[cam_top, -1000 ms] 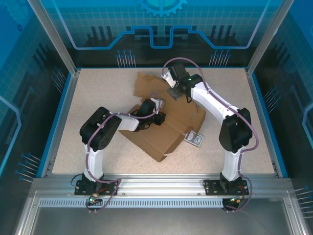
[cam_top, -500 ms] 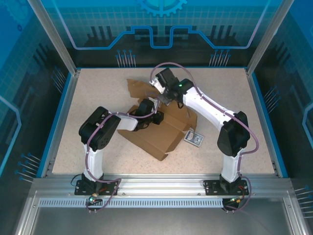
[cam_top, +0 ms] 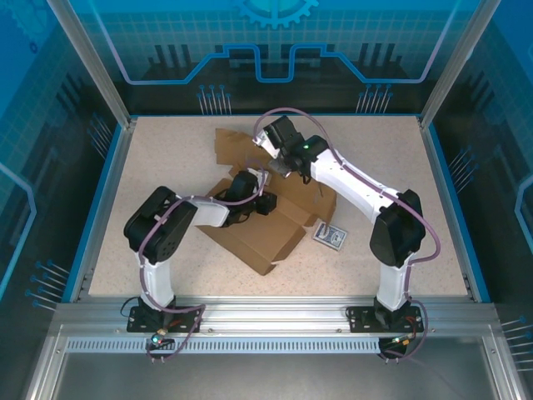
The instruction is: Fold the paper box
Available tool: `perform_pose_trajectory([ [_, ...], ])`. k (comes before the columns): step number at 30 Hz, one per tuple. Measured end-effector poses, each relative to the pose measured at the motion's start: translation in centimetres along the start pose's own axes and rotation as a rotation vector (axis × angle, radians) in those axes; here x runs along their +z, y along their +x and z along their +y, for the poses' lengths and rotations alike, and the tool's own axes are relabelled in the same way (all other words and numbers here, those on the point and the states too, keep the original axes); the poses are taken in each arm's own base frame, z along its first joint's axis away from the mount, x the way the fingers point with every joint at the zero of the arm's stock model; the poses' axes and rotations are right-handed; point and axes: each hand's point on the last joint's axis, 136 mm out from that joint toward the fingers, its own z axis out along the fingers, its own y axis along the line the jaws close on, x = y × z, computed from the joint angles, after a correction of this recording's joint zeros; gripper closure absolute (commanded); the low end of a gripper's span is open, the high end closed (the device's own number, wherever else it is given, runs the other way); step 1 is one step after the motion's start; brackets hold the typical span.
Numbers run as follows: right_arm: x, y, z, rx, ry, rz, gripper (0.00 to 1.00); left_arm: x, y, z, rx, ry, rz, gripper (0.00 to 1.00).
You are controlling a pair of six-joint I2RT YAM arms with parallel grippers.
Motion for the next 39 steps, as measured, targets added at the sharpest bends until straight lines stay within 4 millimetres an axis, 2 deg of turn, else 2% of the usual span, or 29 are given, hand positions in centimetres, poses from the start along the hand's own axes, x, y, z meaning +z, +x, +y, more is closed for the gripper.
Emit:
perform_pose_trajectory([
  [6,1.3,0.2,-0.6,-0.106,0.052,-0.02,0.95,-3.9,-1.8,0.3,-0.011,-0.003,-0.066,0.58],
  [14,2.0,-0.4,-1.5,-0.238,0.094,-0.063,0.96,-11.8,-5.6,5.0,-0.106,-0.084,-0.225,0.47],
  [18,2.0,-0.6,-1.7,-0.314,0.113,-0.084,0.96,-15.5,-7.5,6.4,-0.151,-0.117,-0.317,0.26],
  [22,2.1,-0.5,-2.1,-0.374,0.134,-0.098,0.97,-18.0,-8.7,6.8,-0.181,-0.128,-0.375,0.14],
  [26,2.2,-0.5,-2.6,-0.385,0.136,-0.107,0.97,-18.2,-8.1,8.0,-0.223,-0.157,-0.353,0.08],
  [28,2.3,-0.3,-3.0,-0.378,0.127,-0.111,0.97,-17.8,-7.7,8.5,-0.245,-0.172,-0.332,0.01],
  [34,2.6,0.3,-3.6,-0.361,0.101,-0.11,0.98,-16.1,-6.4,10.0,-0.321,-0.217,-0.269,0.01],
  [39,2.3,0.2,-3.5,-0.343,0.071,-0.131,0.98,-15.3,-7.0,10.7,-0.342,-0.247,-0.237,0.01],
])
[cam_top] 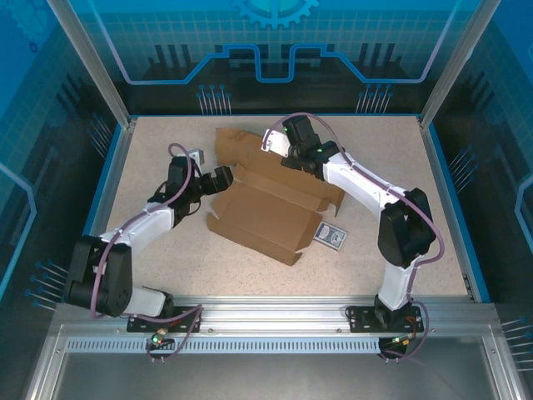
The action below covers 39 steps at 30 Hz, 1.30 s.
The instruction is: Fold the paper box
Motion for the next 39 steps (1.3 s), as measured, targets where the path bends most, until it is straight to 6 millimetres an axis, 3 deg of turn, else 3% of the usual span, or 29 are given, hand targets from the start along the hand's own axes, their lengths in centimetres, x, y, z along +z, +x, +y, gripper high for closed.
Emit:
perform_pose_trajectory([
  [6,-1.8,-1.0,0.2,0.027,-0.073,-0.061,0.98,1.6,0.3,-0.5,0.068,0.019,0.062,0.01],
  [12,-4.2,-2.7,-1.5,0.075,-0.132,-0.119,0.98,3.5,1.7,-0.1,0.15,0.03,0.127,0.03],
  [16,-5.0,-2.6,-1.8,0.105,-0.173,-0.132,0.98,4.4,2.6,0.0,0.18,0.046,0.155,0.06],
  [26,-5.5,-1.3,0.0,0.116,-0.269,-0.097,0.98,5.6,2.1,-0.9,0.193,0.092,0.161,0.1],
  [33,-5.6,-1.3,0.4,0.117,-0.292,-0.101,0.98,6.4,1.0,-2.3,0.188,0.148,0.151,0.21],
  [39,-5.8,-1.4,0.3,0.121,-0.292,-0.101,0.98,6.9,2.0,-3.3,0.171,0.19,0.174,0.29],
])
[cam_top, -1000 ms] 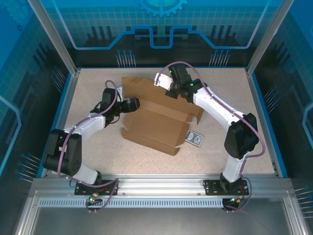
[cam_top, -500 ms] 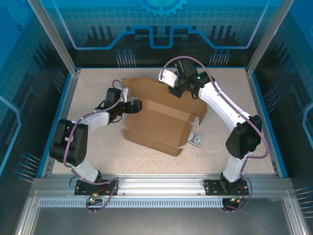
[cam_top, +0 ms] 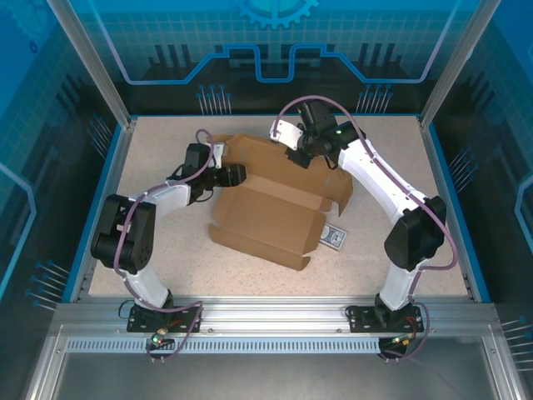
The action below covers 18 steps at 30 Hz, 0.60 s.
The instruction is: Fold the paper box
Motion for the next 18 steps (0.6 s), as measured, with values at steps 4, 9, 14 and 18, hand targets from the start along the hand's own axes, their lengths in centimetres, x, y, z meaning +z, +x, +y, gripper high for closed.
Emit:
perform_pose_trajectory([
  [4,-0.2,-0.2,-0.1,0.003,0.004,-0.004,0.98,0.6,0.7,-0.6,-0.004,0.025,0.023,0.37],
  [9,-0.2,-0.1,-0.1,0.019,0.003,-0.001,0.99,0.6,0.7,-1.7,-0.007,0.073,0.015,0.42],
  [14,-0.2,-0.1,-0.1,0.042,0.004,0.0,0.99,0.6,1.4,-2.5,-0.014,0.111,0.016,0.42],
  [18,-0.2,-0.1,-0.1,0.059,0.003,-0.001,0.99,0.7,1.6,-2.9,-0.015,0.126,0.014,0.41],
])
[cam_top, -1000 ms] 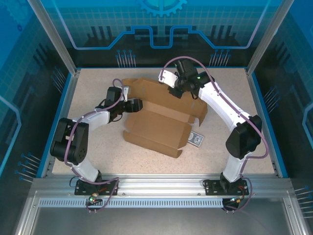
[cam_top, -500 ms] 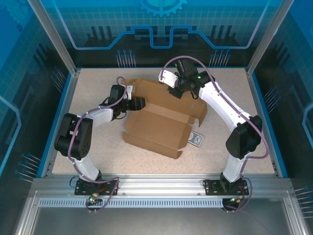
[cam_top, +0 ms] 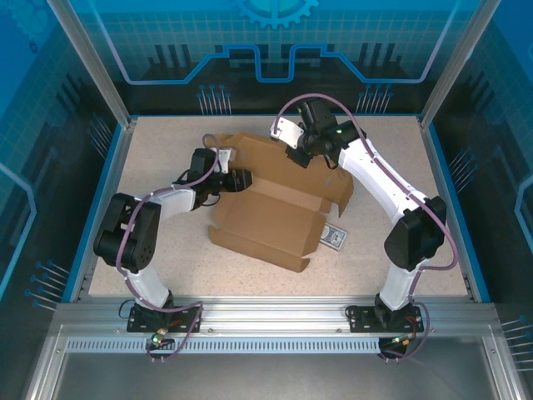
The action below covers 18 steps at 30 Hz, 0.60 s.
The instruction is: Fold the paper box
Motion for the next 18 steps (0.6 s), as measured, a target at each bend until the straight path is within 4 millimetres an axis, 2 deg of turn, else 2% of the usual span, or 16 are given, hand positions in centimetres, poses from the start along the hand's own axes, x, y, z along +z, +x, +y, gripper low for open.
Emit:
perform_pose_trajectory([
  [6,0.1,-0.1,0.0,0.021,0.002,-0.006,0.99,0.3,-0.1,-0.2,-0.012,0.012,-0.011,0.41],
  [12,0.7,0.5,0.4,0.038,-0.007,0.006,0.99,1.2,0.7,0.4,-0.025,0.012,-0.001,0.39],
  [18,1.0,0.7,0.4,0.038,-0.001,0.011,0.99,1.2,1.2,0.5,-0.043,0.01,0.004,0.35],
])
